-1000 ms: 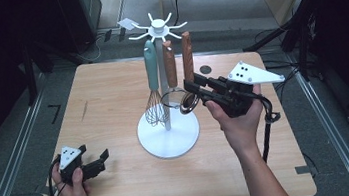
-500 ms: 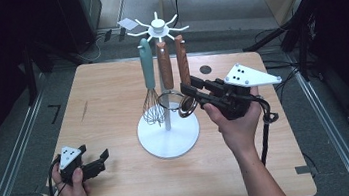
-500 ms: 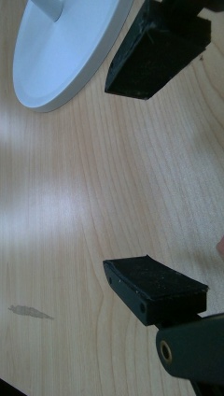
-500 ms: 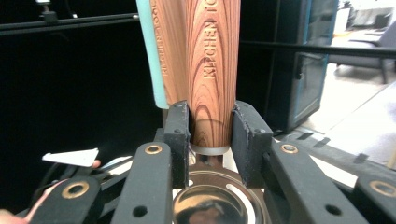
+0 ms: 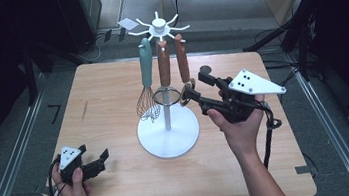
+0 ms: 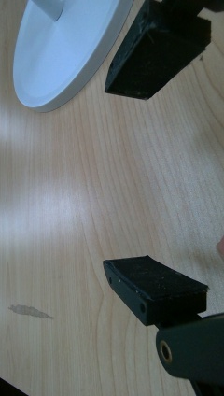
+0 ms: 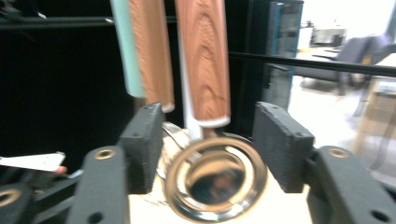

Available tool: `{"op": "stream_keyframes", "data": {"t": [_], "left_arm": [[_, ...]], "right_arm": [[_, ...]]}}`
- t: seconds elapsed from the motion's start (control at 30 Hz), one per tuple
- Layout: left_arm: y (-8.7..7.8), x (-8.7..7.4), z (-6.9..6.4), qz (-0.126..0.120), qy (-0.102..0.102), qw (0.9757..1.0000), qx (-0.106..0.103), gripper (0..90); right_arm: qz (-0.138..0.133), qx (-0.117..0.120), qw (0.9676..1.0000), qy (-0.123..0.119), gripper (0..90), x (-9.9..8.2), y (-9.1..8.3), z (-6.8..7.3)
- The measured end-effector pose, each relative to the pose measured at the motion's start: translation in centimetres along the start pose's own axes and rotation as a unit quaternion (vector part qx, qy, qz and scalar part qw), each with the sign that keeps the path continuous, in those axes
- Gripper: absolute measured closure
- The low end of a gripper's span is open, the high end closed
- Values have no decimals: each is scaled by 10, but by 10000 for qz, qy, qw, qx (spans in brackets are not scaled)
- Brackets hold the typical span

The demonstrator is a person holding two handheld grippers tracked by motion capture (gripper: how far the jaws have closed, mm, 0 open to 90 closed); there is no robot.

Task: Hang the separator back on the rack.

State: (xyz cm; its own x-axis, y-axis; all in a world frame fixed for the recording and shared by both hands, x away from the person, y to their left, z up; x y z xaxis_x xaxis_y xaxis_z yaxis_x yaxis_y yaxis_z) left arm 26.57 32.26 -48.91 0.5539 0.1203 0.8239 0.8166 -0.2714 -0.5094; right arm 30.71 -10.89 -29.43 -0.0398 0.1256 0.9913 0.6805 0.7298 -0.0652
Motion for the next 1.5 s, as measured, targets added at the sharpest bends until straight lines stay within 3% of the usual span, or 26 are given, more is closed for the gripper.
{"op": "stream_keyframes", "data": {"t": [0.3, 0.43, 0.67, 1.13, 1.5], "left_arm": [[0, 0, 0, 8, -14, 10000, -7, 137], [0, 0, 0, 6, -3, 10000, -5, 137], [0, 0, 0, -1, -14, 10000, -12, 136], [0, 0, 0, 4, 13, 10000, 10, 136], [0, 0, 0, -11, 8, 10000, -8, 136]], "right_arm": [[350, -615, 9975, -53, 85, -21, -7, -1], [483, -660, 9966, 50, 0, -32, -11, -2], [588, -767, 9952, 137, 0, -53, -20, -5], [957, -1115, 9885, 347, 0, -105, -40, -17], [1181, -1221, 9844, 464, 0, -133, -50, -24]]}}
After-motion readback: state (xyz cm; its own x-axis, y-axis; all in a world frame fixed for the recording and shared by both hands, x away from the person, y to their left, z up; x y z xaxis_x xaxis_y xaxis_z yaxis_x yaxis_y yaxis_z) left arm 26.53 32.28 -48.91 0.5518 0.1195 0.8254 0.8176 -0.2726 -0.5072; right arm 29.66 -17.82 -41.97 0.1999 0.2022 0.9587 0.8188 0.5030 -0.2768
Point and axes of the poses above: each handheld gripper's, and its own axes: y roughly forward along the jaws, x roughly out of its top, z roughly to its left, the point moved 1 cm from there along y, roughly forward along the jaws, and after that the axes turned 11 degrees about -y, right-handed, at the moved point
